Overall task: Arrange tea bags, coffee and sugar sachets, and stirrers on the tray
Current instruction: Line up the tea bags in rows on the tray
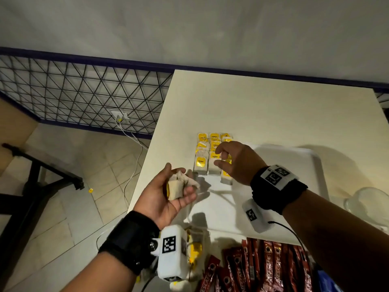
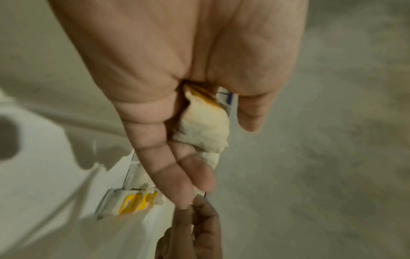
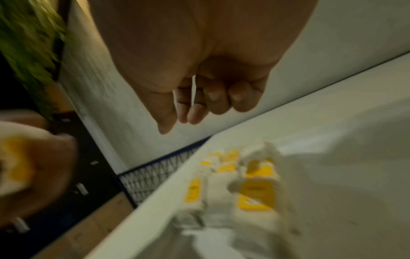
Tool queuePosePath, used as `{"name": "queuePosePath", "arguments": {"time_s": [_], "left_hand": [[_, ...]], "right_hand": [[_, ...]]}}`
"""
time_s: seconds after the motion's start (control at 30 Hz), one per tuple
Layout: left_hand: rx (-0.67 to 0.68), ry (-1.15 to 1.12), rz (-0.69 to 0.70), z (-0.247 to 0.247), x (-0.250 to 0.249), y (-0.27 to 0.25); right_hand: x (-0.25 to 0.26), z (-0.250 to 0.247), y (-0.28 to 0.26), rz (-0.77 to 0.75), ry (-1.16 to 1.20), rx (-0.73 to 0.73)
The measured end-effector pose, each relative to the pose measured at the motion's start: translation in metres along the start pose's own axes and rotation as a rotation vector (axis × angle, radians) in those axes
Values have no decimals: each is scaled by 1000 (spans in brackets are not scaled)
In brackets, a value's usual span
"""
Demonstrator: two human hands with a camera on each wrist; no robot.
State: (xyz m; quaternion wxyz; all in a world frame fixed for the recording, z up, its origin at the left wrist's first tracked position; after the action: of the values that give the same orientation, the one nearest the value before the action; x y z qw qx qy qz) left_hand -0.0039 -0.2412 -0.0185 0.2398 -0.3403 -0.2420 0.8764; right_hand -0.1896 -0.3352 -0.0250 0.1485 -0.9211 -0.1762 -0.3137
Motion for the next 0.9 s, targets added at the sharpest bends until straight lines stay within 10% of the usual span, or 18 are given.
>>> {"name": "queuePosePath", "arguments": {"time_s": [0.27,0.9], "left_hand": [[105,-233,-4,6,11,4],[173,0,-10,25,13,-11]], "right_hand": [[90,-7,-26,-399,86,18],[114,-4,-45,-360,-187,261]]}}
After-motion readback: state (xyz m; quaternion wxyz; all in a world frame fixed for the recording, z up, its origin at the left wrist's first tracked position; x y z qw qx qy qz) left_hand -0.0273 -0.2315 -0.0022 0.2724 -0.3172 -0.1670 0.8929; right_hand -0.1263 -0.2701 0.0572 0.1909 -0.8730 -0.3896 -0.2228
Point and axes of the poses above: each hand's wrist, its own y-axis towards the middle knuckle, its own z-axis out of the palm, x = y × z, the point moved 5 cm from there along y, towards the middle knuckle, and after that the axes turned 6 degrees about x, right-handed, at the moved point
